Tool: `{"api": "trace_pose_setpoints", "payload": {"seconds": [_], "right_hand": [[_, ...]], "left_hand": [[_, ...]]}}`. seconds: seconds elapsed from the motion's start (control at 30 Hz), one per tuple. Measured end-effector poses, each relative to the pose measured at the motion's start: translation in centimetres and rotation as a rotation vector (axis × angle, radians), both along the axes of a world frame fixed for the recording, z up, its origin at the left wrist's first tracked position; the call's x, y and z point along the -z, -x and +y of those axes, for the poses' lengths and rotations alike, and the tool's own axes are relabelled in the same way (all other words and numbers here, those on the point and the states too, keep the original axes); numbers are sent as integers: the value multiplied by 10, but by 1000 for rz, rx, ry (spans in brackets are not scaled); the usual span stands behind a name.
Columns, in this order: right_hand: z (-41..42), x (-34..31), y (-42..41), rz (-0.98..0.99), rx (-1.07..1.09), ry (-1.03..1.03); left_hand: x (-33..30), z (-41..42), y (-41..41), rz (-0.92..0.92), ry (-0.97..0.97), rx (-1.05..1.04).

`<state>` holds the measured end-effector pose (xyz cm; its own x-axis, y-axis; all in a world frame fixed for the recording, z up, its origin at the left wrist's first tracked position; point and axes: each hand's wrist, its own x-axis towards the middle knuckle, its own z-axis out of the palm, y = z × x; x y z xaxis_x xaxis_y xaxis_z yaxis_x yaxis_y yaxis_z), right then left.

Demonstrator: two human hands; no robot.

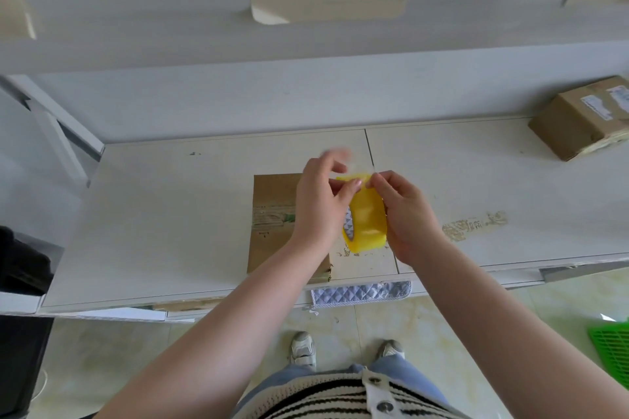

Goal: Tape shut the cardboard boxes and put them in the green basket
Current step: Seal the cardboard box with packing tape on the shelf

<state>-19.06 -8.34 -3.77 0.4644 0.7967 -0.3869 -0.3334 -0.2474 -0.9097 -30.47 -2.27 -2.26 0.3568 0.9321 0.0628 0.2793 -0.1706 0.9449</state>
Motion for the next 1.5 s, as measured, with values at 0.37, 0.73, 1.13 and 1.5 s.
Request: {"api": "trace_pose_setpoints", "payload": {"seconds": [0.37, 0.73, 1.13, 1.5], "right_hand": [[0, 8, -7, -238, -10, 5], [3, 6, -18, -627, -167, 7], [-8, 23, -55, 202, -198, 184], [-7, 40, -76, 41, -82, 202]], "left_hand": [[0, 1, -5, 158, -103, 48], [5, 2, -18, 88, 198, -78], [-2, 18, -13, -500, 829, -316], [34, 30, -15, 84, 351, -197]]}}
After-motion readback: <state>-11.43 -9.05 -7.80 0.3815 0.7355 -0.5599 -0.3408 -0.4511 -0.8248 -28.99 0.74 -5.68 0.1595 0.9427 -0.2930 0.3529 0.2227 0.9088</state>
